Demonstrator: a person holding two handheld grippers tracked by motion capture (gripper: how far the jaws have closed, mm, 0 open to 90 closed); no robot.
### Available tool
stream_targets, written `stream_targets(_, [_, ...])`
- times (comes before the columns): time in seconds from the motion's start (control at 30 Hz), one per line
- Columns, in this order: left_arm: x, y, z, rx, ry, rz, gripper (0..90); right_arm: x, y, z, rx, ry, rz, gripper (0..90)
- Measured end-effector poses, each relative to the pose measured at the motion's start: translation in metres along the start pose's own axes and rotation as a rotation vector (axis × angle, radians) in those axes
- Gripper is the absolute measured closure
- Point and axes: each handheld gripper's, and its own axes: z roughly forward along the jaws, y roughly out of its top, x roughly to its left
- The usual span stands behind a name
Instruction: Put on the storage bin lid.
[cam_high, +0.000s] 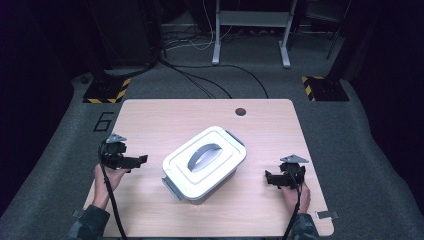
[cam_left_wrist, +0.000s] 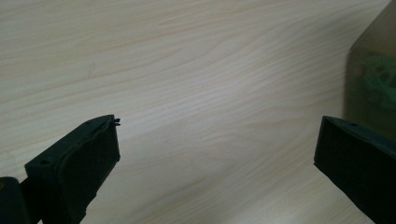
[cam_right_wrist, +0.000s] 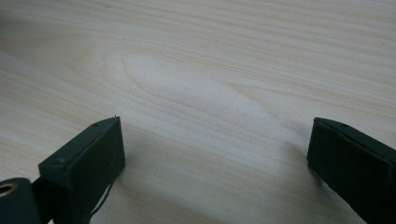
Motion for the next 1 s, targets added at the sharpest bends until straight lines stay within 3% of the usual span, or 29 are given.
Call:
stream_targets(0.33, [0.011, -0.028, 0.018, 0.043, 0.011, -0.019, 0.0, 0.0, 0.0, 0.0, 0.0, 0.0, -0.001, 3.3])
stream_targets(0.53, [0.014, -0.044, 0.026, 0.058, 0.04, 0.0, 0.0, 0.0, 0.0, 0.0, 0.0, 0.0, 0.0, 3.3])
stream_targets(0.77, [0.015, -0.062, 0.039, 0.059, 0.062, -0.007, 0.0, 0.0, 0.0, 0.0, 0.0, 0.0, -0.001, 3.3])
stream_targets(0.8, [0.015, -0.065, 0.041, 0.061, 0.062, -0.002, 0.0, 0.0, 0.0, 0.0, 0.0, 0.0, -0.001, 3.3])
stream_targets(0.9, [0.012, -0.072, 0.043, 0.008, 0.098, 0.03, 0.0, 0.0, 0.0, 0.0, 0.0, 0.0, 0.0, 3.3])
stream_targets(1.0, [0.011, -0.073, 0.041, 0.018, 0.095, 0.043, 0.0, 0.0, 0.0, 0.0, 0.0, 0.0, 0.0, 3.3])
